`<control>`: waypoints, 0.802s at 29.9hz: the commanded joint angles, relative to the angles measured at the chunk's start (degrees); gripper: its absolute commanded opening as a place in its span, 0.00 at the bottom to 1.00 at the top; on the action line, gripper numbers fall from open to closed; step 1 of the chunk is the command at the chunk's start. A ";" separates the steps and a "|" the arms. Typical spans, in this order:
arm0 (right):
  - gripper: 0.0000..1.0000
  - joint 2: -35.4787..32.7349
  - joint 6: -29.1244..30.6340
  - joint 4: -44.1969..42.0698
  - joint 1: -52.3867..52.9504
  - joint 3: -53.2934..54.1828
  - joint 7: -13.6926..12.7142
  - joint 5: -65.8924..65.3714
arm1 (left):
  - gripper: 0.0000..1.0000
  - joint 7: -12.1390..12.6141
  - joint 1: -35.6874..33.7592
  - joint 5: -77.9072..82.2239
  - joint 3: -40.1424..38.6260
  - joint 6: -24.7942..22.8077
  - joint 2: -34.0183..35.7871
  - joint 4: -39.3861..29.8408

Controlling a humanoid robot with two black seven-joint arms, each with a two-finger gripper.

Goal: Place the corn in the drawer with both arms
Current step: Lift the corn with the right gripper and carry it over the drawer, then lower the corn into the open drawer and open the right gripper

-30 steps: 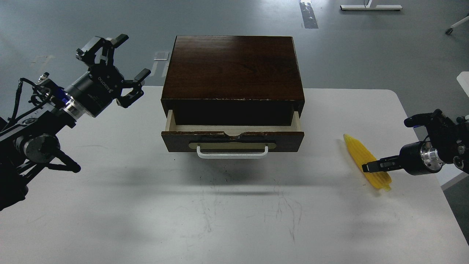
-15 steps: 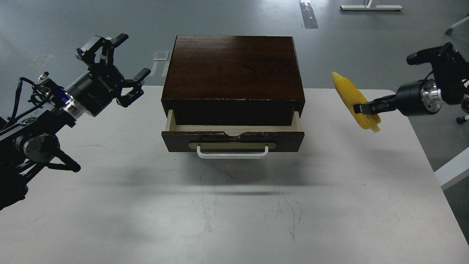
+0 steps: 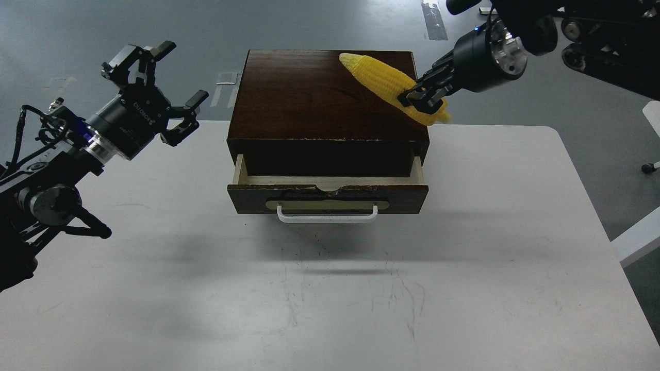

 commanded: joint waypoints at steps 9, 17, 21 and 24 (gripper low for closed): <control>0.17 8.98 -8.49 6.52 5.26 -6.29 -0.02 -8.70 | 0.98 0.01 -0.15 0.01 -0.01 0.00 0.78 0.00; 0.17 14.87 -15.87 5.38 4.56 -11.91 -0.02 -9.05 | 0.98 0.01 -0.06 0.01 -0.01 0.00 1.84 -0.79; 0.21 16.28 -16.49 3.01 3.42 -12.27 -0.02 -9.05 | 0.98 0.01 -0.06 0.01 -0.01 0.00 2.19 -1.06; 0.26 16.37 -16.49 3.00 3.24 -12.36 -0.02 -9.05 | 0.98 0.01 -0.15 0.01 -0.01 0.00 2.19 -1.06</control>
